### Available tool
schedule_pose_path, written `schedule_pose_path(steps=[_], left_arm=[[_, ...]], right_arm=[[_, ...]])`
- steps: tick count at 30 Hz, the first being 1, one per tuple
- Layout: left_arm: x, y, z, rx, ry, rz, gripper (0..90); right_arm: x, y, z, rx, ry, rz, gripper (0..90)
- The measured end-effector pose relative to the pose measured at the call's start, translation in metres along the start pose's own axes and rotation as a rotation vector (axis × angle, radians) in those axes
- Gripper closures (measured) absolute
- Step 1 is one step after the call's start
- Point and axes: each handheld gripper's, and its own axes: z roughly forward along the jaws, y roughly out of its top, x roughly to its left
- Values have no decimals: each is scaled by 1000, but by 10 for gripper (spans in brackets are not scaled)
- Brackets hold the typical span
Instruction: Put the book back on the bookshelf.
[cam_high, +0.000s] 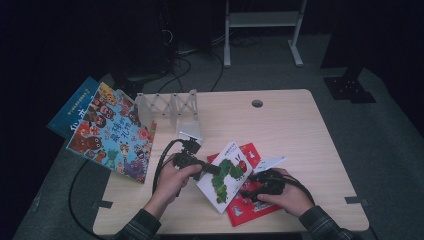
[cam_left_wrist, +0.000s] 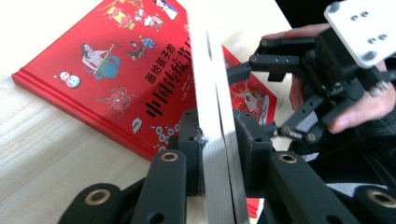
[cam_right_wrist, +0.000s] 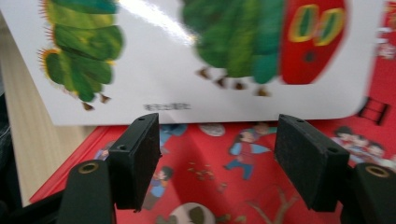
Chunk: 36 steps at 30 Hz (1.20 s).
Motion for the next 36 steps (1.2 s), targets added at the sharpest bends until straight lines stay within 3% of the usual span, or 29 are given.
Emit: schedule_pose_path(steps=[6,12,16,25,36], left_arm=[[-6,3,-8,9,62,20,761],[-5,3,-15,-1,99,33,761],[-3,3,-19,-13,107,40,762],[2,3,-32,-39,142,26,763],[16,-2,-59,-90,217,-5,762]], right_arm=[[-13,0,-12,-44,-54,36,312],[-35,-1,-28,-118,-164,66,292],[-56,-6,-35,-131,-232,122,292],[-92,-17,-37,-82,-347,172,299],[-115,-28,-35,-34,-434,218,287]])
